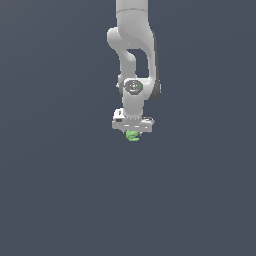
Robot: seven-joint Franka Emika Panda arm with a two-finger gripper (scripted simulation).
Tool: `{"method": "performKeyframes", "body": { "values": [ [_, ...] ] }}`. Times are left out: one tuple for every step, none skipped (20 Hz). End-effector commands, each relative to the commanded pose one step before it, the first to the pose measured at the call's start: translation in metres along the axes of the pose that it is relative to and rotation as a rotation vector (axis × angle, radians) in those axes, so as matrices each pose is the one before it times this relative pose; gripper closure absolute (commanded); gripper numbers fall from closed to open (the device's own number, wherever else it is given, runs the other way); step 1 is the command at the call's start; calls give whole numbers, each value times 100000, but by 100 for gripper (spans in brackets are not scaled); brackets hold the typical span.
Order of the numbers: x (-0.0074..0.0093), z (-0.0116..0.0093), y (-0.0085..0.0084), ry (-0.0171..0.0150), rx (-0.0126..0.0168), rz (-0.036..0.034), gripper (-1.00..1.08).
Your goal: Pick up the object and move it to a goal position.
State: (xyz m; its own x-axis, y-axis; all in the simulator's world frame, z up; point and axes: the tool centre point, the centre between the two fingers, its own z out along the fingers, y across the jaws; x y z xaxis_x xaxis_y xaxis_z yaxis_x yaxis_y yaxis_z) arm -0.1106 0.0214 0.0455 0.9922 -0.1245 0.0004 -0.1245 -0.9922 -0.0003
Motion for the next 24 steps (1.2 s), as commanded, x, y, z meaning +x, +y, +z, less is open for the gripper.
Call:
{"method": "performKeyframes", "body": {
  "values": [
    [321, -541, 677, 83, -2, 105, 108],
    [176, -312, 385, 0, 0, 0, 108],
    [202, -357, 440, 0, 0, 0, 108],
    [228, -402, 494, 0, 0, 0, 108],
    [253, -445, 546, 0, 0, 0, 108],
    [277, -487, 597, 0, 0, 0, 108],
    [304, -513, 649, -36, 59, -4, 108],
    [326, -569, 696, 0, 0, 0, 108],
    [349, -608, 742, 0, 0, 0, 108],
    [369, -640, 780, 0, 0, 0, 108],
    [385, -664, 808, 0, 0, 0, 108],
    [401, -670, 832, -24, 64, -9, 108],
    [410, -696, 848, 0, 0, 0, 108],
    [420, -708, 862, 0, 0, 0, 108],
    [429, -716, 872, 0, 0, 0, 108],
    [437, -721, 879, 0, 0, 0, 108],
    [444, -721, 880, 0, 0, 0, 108],
    [429, -686, 839, 0, 0, 0, 108],
    [406, -640, 783, 0, 0, 0, 108],
    [381, -595, 729, 0, 0, 0, 108],
    [356, -550, 675, 0, 0, 0, 108],
    [340, -490, 605, -33, -59, -12, 108],
    [313, -460, 567, 0, 0, 0, 108],
    [292, -415, 512, 0, 0, 0, 108]
  ]
}}
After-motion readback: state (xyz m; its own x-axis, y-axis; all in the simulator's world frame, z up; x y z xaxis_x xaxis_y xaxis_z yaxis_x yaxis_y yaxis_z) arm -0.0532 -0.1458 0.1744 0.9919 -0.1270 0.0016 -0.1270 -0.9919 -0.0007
